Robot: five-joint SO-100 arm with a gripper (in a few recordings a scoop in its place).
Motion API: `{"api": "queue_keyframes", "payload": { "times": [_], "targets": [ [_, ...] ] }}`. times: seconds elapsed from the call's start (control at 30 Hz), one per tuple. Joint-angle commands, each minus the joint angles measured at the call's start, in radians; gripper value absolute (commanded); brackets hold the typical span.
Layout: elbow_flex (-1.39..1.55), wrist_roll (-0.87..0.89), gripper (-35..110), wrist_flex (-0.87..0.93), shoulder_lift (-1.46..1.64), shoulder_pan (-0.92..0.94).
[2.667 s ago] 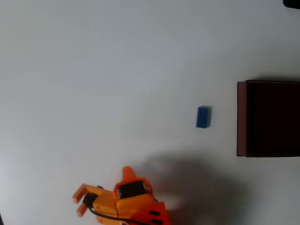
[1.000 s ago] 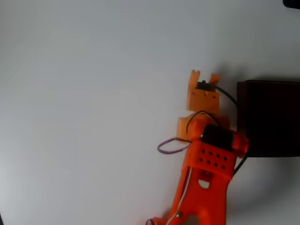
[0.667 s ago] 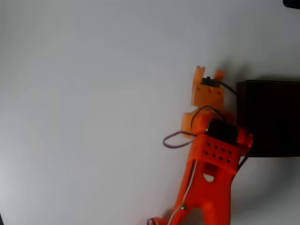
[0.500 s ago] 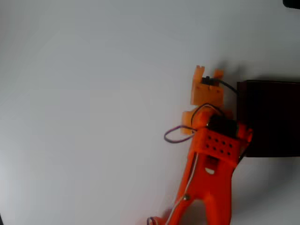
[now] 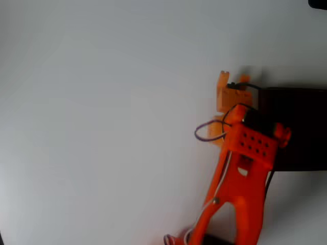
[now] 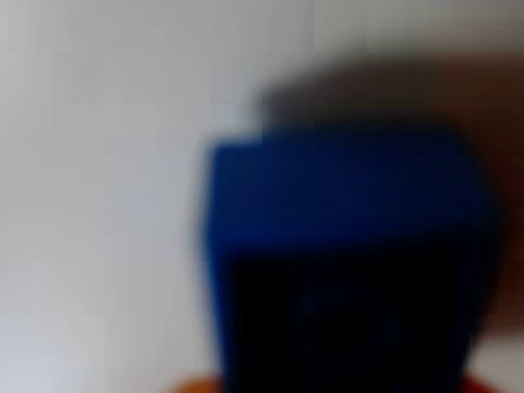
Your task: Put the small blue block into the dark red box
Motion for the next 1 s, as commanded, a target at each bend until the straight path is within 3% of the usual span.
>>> {"api": "queue_keyframes", "payload": {
  "times": [0.0,0.2,0.33,0.5,0.63,0.7,0.97],
  "targets": [
    [0.032,-0.048,1,0.074,0.282,0.086],
    [0.012,-0.219,0,0.126,0.609,0.255],
    [-0.084,-0.308,0,0.133,0.502,0.327],
    [-0.066,-0.348,0,0.021,0.328,0.341],
    [-0.074,-0.400,17,-0.057,0.178,0.324],
    [-0.071,-0.440,18,-0.086,0.144,0.318],
    [-0.005,-0.673,18,-0.075,0.334,0.252]
  ]
}}
